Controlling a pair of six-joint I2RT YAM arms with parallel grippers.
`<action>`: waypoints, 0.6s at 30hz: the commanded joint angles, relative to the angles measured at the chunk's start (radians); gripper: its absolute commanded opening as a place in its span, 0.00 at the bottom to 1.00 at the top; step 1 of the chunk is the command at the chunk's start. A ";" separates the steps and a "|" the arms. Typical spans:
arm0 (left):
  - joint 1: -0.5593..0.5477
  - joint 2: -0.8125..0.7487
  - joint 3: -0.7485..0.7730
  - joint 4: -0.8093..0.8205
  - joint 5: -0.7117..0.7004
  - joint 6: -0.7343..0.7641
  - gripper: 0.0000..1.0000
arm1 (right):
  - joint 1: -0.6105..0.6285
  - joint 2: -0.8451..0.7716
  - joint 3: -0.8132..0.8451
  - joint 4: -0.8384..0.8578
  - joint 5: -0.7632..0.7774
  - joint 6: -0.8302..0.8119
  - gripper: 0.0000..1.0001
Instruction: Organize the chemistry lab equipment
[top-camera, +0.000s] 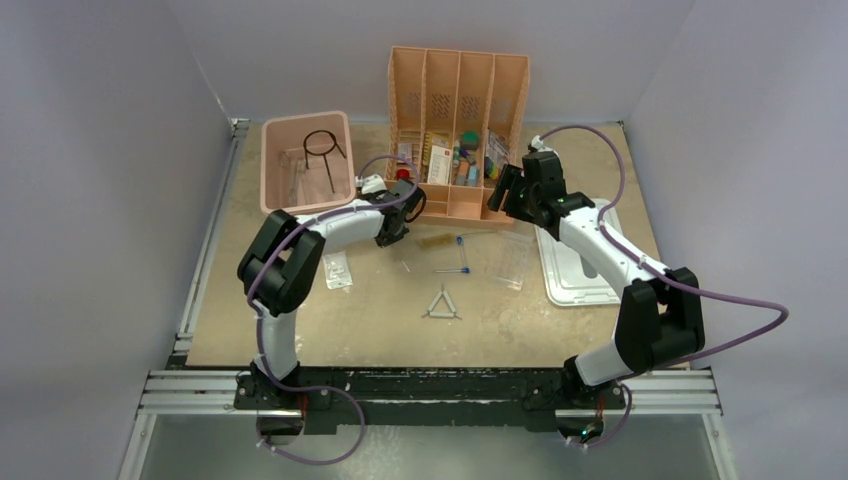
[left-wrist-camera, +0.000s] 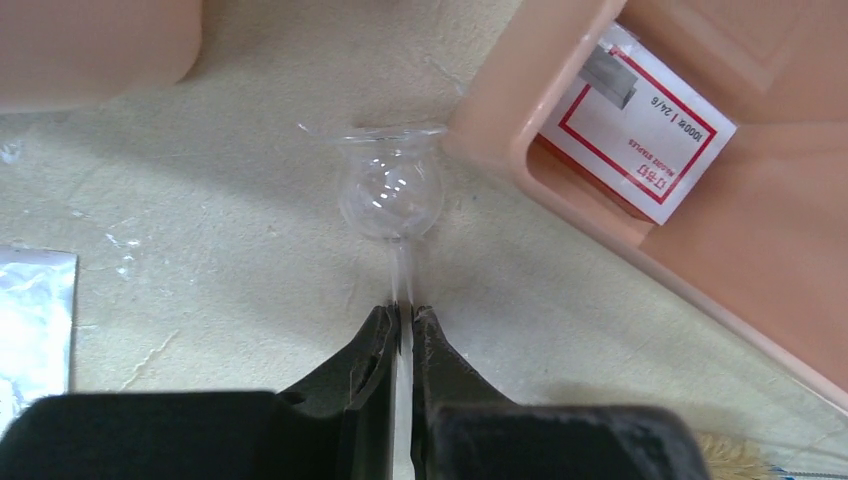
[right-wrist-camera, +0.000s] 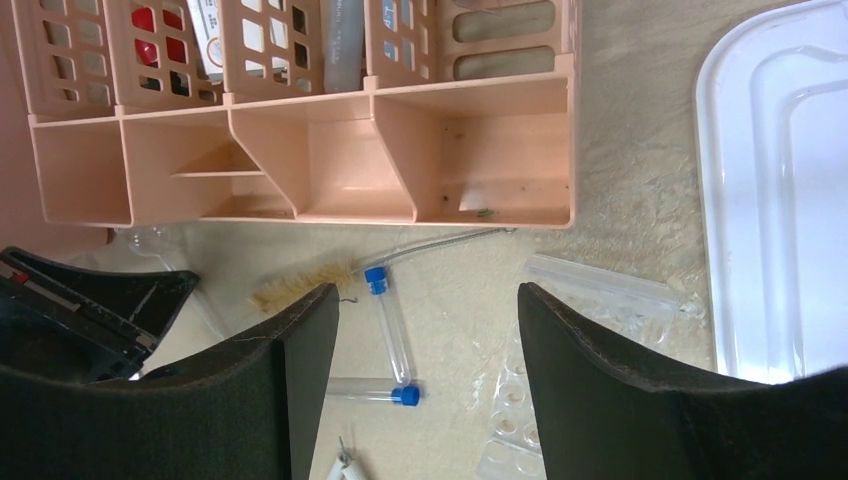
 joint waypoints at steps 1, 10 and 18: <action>-0.009 -0.042 0.050 -0.031 0.000 -0.016 0.00 | 0.005 -0.050 -0.002 0.021 0.028 -0.003 0.68; -0.030 -0.139 0.054 -0.049 -0.017 0.007 0.00 | 0.006 -0.060 -0.013 0.025 0.029 0.002 0.68; -0.064 -0.318 -0.017 0.006 -0.053 0.063 0.00 | 0.006 -0.069 -0.024 0.031 0.033 0.003 0.68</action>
